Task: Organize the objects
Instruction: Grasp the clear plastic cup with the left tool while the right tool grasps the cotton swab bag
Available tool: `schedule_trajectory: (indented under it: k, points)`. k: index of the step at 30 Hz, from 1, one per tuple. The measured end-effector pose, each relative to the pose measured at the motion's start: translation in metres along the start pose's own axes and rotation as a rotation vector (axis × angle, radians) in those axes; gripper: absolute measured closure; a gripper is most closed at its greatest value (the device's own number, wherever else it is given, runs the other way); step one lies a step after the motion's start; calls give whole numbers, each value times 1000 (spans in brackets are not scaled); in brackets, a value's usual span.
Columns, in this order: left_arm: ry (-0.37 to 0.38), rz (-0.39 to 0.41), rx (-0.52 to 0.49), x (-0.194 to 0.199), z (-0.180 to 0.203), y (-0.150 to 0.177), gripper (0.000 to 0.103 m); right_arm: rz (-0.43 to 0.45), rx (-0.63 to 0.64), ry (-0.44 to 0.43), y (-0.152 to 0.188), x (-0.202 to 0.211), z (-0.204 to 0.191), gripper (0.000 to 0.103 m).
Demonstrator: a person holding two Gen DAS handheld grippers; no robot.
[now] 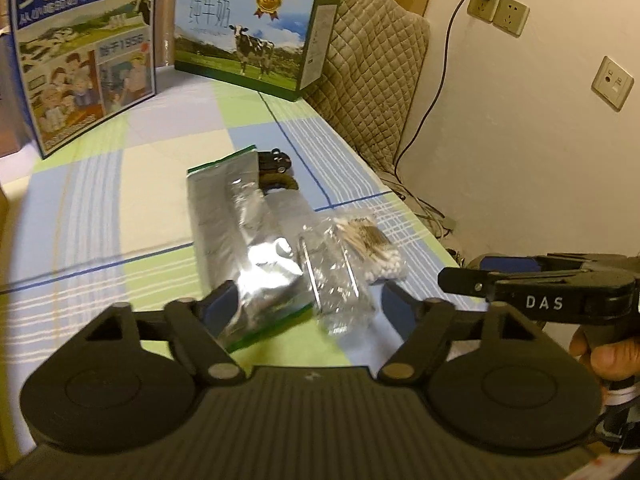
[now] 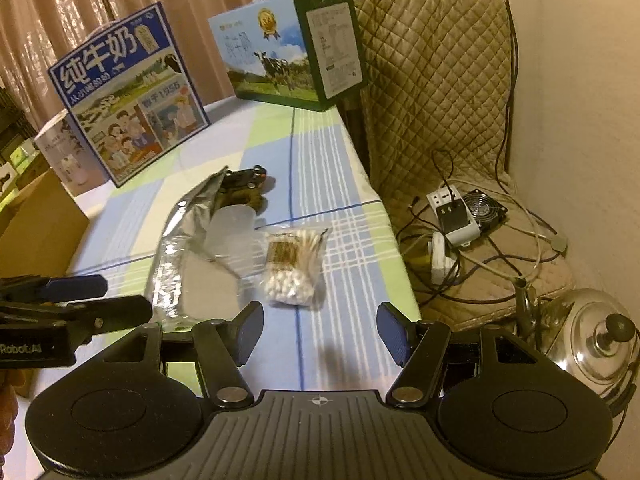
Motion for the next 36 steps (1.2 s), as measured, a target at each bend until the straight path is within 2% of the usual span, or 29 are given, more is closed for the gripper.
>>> schedule_trajectory:
  k: [4,6,7,9,17,24,25,26,27,29,36]
  points:
    - [23,1,-3,-14,1,-5,57,-13,1,14,-4,-11,4,42]
    - [32,-7,-12,-20,2,-7,64,-16,3,13,-5,-16,4,42]
    - [39,-14,-16,-23,2,-8,73,-18,5,12,-5,-18,4,42]
    - [43,-29,-27,-26,2,-7,77,-20,9,6,-6,-22,2,42]
    - [31,-62,-42,8,-13,8,80,-32,39,-40,-18,-48,-19,42]
    - [33,-67,4,42,-29,28,81,-53,53,-2,-27,-79,-32,44]
    - [32,-66,10,45,-31,30,81,-58,60,3,-27,-83,-33,46]
    - [32,-65,13,47,-32,32,81,-58,71,9,-27,-85,-35,55]
    - [32,-64,17,49,-32,34,81,-53,90,20,-26,-85,-37,70]
    - [37,-63,28,52,-34,36,81,-57,110,32,-25,-83,-39,79]
    - [36,-64,61,69,-36,51,81,-100,150,22,3,-53,-41,82]
Point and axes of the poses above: each gripper's, at about its wrist camera, not at the fingertips, and x roughly against the way its jaws point, z to its right, y to its underside, the point moved 1 cm from there along -x, roughly the way its jaws point, and after that the axes turned 8 degrees about y, right-handed, at the moved point
